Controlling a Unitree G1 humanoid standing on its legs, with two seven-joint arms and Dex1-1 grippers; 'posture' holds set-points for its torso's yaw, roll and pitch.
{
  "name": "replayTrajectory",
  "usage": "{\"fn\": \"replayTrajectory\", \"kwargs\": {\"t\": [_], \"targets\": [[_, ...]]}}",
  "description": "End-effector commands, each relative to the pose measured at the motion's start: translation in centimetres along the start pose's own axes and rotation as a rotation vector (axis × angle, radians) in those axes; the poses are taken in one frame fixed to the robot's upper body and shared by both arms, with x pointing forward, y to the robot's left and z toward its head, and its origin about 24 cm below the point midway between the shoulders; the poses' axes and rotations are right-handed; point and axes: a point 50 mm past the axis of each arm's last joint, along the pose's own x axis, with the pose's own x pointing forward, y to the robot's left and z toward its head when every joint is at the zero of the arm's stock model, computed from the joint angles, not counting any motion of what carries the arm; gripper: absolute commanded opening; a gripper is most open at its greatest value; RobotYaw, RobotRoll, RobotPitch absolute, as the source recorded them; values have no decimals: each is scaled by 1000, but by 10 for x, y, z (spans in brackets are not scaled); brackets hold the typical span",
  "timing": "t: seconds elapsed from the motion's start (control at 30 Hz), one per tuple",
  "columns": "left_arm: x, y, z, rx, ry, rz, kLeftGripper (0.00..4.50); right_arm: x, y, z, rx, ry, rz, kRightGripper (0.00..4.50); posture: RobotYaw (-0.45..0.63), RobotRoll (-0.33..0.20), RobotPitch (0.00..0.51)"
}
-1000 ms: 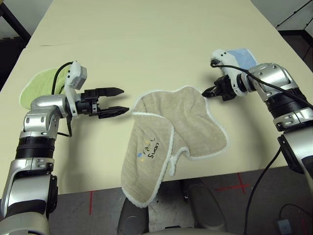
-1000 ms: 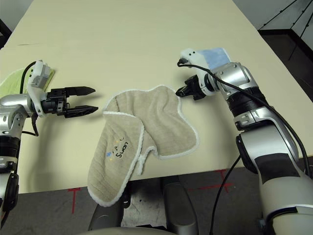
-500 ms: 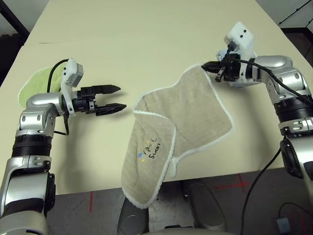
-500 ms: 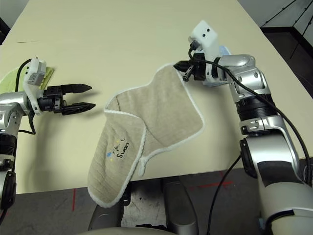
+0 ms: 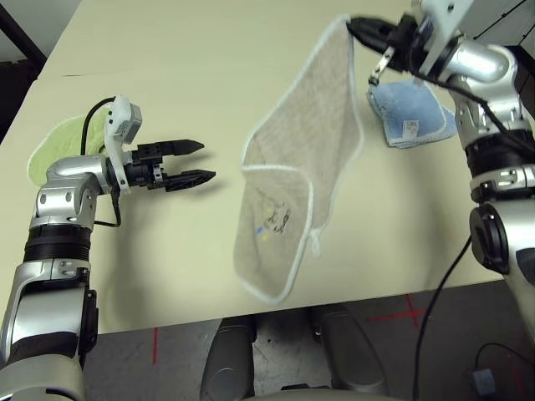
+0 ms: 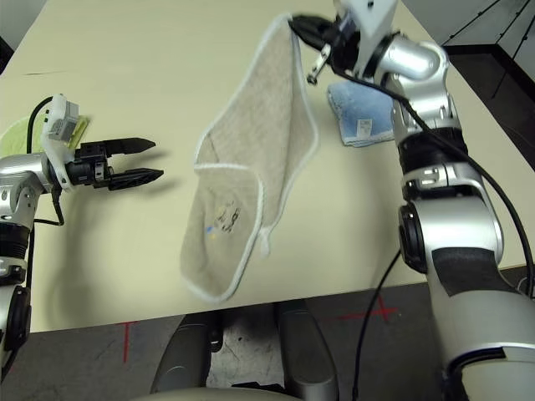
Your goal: Fold the towel and set it aside.
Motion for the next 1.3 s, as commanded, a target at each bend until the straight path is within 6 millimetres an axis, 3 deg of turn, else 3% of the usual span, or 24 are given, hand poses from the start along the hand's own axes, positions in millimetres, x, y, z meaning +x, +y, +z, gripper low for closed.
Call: {"fn": "replayTrajectory", "kwargs": {"t": [0.03, 0.2, 0.4, 0.57, 0.67, 0.93, 1.2, 1.3], "targets": [[5, 1, 3, -18, -42, 18, 4500, 10, -18, 28, -60, -107, -95, 39, 3, 0, 201], [17, 3, 13, 24, -171, 69, 4500, 18, -33, 60, -71, -252, -163, 39, 0, 0, 200], [21, 4, 14, 74, -168, 73, 4500, 25, -42, 89, -56, -367, -182, 39, -9, 0, 199], [24, 11, 17, 111, -157, 152, 4500, 29, -35, 89, -43, -391, -148, 39, -5, 0, 197], [25, 11, 17, 105, -149, 140, 4500, 33, -39, 99, -46, -410, -174, 39, 0, 0, 196], [20, 5, 15, 61, -126, 86, 4500, 34, -8, 54, 75, -283, -20, 39, 12, 0, 195], [20, -3, 54, 53, -170, 3, 4500, 36, 7, 38, 144, -235, 24, 39, 26, 0, 195], [25, -12, 60, 59, -168, -30, 4500, 38, 10, 37, 152, -232, 33, 39, 30, 0, 199]]}}
